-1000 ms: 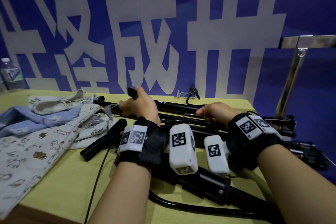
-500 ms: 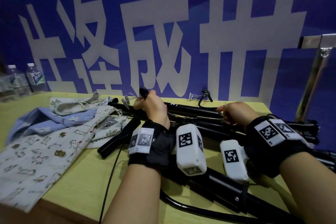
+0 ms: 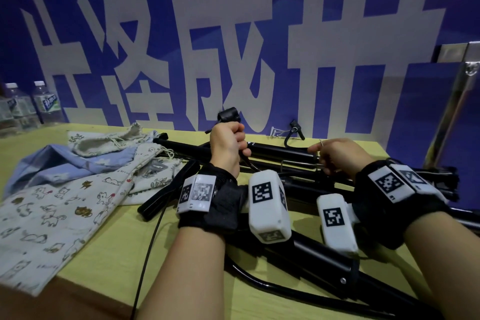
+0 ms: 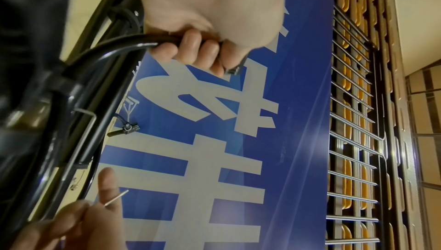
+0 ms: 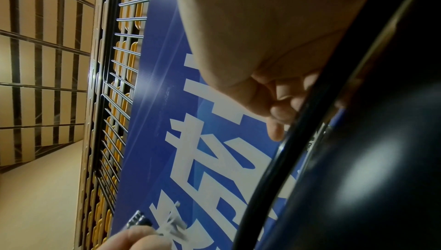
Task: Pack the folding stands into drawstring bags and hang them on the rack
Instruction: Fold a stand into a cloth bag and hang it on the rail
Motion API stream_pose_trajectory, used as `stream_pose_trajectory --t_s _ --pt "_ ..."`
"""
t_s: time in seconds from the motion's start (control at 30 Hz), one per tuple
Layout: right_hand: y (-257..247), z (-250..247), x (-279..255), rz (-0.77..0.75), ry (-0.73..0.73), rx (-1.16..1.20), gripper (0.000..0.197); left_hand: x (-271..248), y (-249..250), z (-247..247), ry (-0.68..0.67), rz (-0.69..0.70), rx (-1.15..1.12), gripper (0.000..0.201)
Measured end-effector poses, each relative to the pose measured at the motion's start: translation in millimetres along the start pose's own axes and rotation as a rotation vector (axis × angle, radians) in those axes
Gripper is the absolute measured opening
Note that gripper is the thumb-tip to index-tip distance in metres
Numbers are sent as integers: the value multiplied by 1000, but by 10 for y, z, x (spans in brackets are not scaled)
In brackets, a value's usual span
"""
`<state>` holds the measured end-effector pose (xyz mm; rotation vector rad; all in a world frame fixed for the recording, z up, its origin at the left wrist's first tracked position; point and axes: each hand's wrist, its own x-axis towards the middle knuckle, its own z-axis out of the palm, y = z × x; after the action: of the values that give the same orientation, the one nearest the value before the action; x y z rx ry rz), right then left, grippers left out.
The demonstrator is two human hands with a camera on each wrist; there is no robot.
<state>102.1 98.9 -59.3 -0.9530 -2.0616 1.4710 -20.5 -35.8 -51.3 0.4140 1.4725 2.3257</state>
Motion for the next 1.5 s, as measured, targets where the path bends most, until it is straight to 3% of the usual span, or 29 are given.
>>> stream_pose_trajectory --t_s 0.13,0.27,0.37,0.5,0.73,0.9,1.17,1.5 --pt "-4 -14 6 -11 3 -10 31 -51 21 0 -102 -53 58 31" --pt "-44 7 -40 -100 -11 -50 25 -45 0 -27 -65 -27 193 32" --pt "-121 40 -117 -209 -19 -52 10 -30 -3 -51 -41 9 234 31" --pt "-201 90 -196 -338 -82 -91 16 -34 -9 -61 -10 107 396 25" --pt "-191 84 -186 -311 -96 -94 18 -77 -13 -48 30 231 666 13" --pt "-194 84 -175 -306 -118 -106 20 -128 3 -20 -39 293 710 25" --pt "-194 102 -185 -387 -109 -150 13 -99 -13 5 -58 279 778 19" --pt "-194 120 -190 -415 -67 -260 11 -94 -30 2 -107 384 819 20"
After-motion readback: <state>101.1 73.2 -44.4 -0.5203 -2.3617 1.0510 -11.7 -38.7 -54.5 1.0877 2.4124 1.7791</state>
